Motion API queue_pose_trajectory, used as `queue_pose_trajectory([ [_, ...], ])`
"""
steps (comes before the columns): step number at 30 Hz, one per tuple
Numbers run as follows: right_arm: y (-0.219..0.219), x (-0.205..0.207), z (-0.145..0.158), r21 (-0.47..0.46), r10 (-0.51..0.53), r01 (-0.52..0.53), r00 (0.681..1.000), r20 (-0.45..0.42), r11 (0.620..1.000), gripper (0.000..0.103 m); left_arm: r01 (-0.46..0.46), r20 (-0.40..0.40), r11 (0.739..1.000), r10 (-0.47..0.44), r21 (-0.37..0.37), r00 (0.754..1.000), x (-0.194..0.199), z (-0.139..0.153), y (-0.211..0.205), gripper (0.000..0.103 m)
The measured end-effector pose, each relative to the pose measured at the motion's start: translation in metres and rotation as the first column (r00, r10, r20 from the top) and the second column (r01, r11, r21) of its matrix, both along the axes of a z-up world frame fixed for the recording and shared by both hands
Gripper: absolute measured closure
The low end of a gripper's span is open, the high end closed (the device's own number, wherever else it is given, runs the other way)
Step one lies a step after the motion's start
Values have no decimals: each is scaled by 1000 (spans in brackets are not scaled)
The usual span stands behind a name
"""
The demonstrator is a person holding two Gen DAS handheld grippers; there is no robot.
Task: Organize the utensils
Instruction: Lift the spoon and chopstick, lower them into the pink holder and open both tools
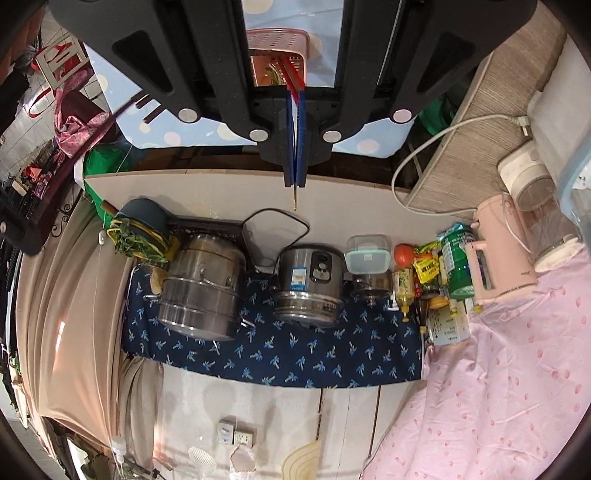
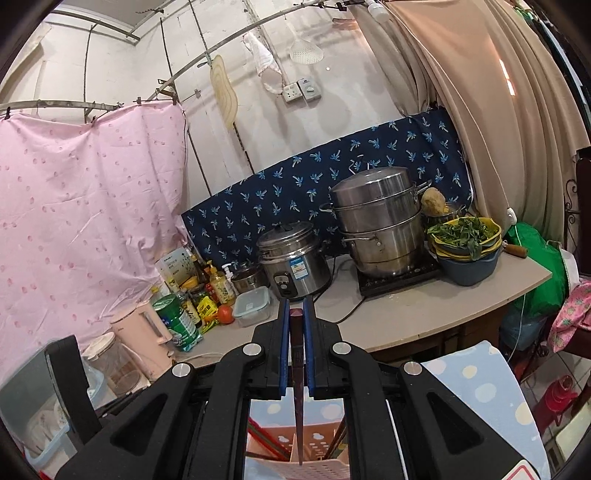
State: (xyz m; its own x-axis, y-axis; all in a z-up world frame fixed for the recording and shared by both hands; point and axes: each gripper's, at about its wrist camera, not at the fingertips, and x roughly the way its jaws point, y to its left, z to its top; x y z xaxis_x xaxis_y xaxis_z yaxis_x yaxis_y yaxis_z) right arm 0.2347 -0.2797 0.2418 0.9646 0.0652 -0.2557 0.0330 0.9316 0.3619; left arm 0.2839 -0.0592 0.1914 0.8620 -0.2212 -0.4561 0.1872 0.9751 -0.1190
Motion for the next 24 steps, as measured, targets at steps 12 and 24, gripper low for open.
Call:
queue_pose_trajectory([
  [12,9,32,-61,-22,25,-28,991,-133,999,96,28,-109,1000,-27,9,994,23,-59,-12,102],
  [24,20,18,-74,-62,37,-49,984,-176,997,85,-3,-109,1000,2,-10,994,11,-58,-7,74],
])
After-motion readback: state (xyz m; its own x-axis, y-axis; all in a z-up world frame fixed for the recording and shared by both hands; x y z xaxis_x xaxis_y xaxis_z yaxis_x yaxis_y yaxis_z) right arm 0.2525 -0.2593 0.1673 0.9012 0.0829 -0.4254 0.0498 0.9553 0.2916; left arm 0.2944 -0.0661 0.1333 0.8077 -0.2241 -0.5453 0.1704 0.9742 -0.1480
